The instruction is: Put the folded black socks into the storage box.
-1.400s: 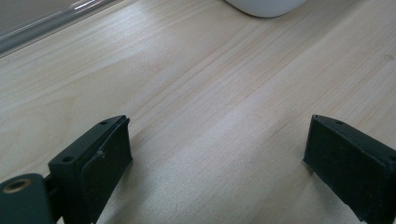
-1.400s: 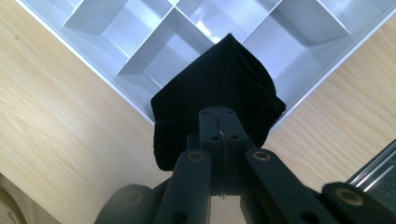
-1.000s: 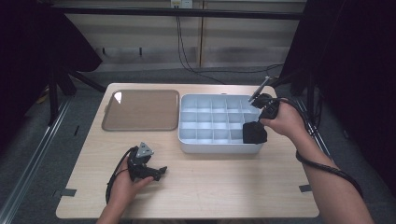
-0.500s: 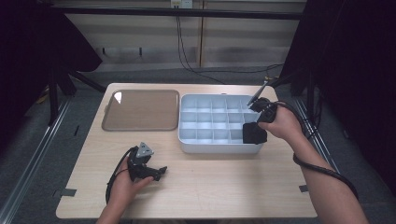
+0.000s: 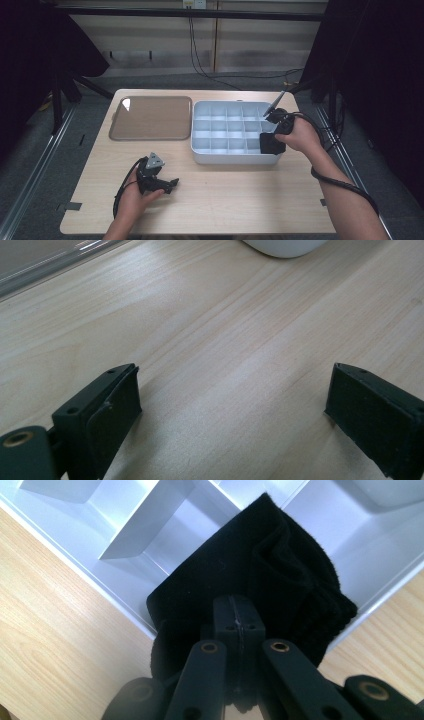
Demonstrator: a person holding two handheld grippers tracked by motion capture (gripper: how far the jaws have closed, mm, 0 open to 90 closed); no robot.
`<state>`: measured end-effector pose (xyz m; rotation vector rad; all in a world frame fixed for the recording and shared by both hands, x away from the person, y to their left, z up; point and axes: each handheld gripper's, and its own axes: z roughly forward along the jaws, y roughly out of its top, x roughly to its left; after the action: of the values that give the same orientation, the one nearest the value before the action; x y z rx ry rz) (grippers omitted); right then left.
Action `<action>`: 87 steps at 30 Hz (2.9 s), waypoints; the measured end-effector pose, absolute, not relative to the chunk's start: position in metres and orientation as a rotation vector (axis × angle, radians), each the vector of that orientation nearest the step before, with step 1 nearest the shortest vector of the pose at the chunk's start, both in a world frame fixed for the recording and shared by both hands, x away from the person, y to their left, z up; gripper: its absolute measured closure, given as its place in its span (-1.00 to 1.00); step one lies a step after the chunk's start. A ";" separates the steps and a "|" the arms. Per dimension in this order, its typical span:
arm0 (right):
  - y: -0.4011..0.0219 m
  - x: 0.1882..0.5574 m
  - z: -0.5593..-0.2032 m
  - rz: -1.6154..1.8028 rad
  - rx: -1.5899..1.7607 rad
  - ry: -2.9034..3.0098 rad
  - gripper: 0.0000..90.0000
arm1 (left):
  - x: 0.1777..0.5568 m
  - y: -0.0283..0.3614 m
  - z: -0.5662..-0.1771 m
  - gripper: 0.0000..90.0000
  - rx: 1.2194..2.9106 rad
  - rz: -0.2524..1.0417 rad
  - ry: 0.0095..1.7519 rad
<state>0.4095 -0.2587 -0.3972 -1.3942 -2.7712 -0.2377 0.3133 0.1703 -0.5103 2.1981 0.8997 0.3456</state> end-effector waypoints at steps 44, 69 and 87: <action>-0.260 0.410 -0.420 -0.224 -1.407 -2.754 1.00 | 0.313 0.171 -0.510 -0.85 2.204 0.342 0.898; -0.261 0.410 -0.433 -0.226 -1.420 -2.742 1.00 | 0.313 0.171 -0.510 -0.85 2.204 0.342 0.898; -0.262 0.410 -0.448 -0.220 -1.414 -2.728 1.00 | 0.314 0.171 -0.510 -0.86 2.208 0.343 0.894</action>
<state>0.4101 -0.2617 -0.4482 -1.4140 -2.7281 -0.2196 0.3135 0.1707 -0.5101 2.2083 0.8940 0.3435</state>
